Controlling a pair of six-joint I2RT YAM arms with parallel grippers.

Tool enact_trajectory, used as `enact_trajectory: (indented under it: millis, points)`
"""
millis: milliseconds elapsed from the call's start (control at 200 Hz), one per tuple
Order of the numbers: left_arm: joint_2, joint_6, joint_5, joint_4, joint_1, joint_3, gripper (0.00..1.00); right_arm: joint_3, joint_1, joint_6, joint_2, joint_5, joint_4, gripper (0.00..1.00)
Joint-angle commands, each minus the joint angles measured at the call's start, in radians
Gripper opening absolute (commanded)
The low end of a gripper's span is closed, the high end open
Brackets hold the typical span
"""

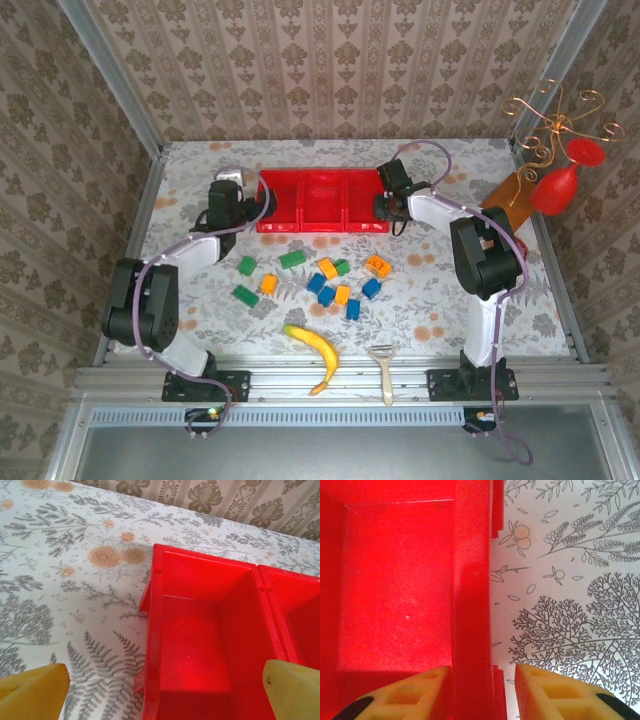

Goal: Sort the legos into containers by color
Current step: Rotate the container at the top-center of the table, then pick up the lego from the middle-left of the table.

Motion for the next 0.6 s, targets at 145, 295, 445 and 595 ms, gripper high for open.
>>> enact_trajectory:
  millis: [145, 295, 445, 595]
  points:
    - [-0.226, 0.048, -0.057, -0.290, 0.023, -0.045, 1.00, 0.027, 0.002, -0.019, -0.070, 0.014, -0.073, 0.58]
    - [-0.363, 0.065, -0.046, -0.447, 0.043, -0.086, 0.98, 0.000, 0.004, 0.007, -0.144, 0.039, -0.109, 0.68]
    - [-0.447, 0.057, -0.010, -0.588, 0.045, -0.113, 0.94, -0.079, 0.007, 0.063, -0.245, 0.052, -0.104, 0.75]
    - [-0.470, 0.017, 0.038, -0.626, 0.034, -0.172, 0.90, -0.191, 0.020, 0.139, -0.358, 0.075, -0.108, 0.79]
